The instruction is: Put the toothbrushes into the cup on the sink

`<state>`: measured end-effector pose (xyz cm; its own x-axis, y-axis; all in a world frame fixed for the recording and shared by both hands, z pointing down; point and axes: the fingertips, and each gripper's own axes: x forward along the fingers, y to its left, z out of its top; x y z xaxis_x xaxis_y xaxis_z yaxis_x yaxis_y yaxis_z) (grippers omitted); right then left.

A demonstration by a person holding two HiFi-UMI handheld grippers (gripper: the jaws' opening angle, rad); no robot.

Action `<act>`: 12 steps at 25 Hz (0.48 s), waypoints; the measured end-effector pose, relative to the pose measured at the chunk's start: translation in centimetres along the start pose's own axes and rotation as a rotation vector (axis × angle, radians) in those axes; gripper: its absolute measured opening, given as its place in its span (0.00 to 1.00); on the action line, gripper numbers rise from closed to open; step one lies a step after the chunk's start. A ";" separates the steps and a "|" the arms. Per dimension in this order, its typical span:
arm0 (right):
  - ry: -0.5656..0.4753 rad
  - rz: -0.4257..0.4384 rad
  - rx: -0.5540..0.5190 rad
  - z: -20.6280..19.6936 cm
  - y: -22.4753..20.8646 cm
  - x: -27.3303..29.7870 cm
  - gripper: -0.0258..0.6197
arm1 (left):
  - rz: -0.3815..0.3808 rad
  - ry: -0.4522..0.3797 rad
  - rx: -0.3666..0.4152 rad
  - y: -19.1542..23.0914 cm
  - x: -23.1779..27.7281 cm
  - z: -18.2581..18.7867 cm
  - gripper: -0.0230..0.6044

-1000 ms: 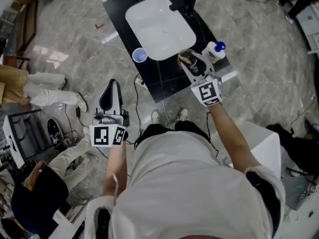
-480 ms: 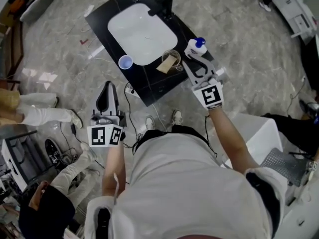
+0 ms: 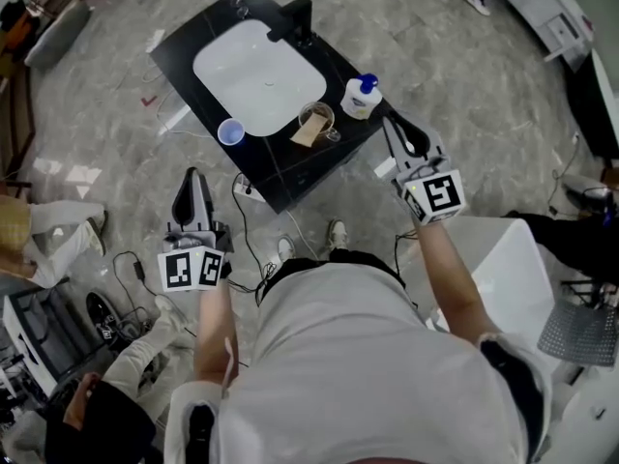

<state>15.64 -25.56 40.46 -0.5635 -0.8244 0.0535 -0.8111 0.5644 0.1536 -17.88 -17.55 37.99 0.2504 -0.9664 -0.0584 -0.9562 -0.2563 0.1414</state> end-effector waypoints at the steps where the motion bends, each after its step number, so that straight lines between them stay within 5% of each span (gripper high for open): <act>1: -0.002 -0.011 0.023 0.2 -0.5 -0.6 0.13 | 0.000 -0.004 -0.004 0.0 0.0 0.1 0.04; 12: -0.100 -0.110 0.146 3.8 -3.9 -6.0 0.12 | 0.014 -0.002 -0.018 0.3 -1.3 -0.5 0.04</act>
<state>21.55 -22.63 35.77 -0.4768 -0.8773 -0.0550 -0.8788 0.4771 0.0085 -18.42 -16.38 38.61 0.2371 -0.9697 -0.0586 -0.9566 -0.2435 0.1601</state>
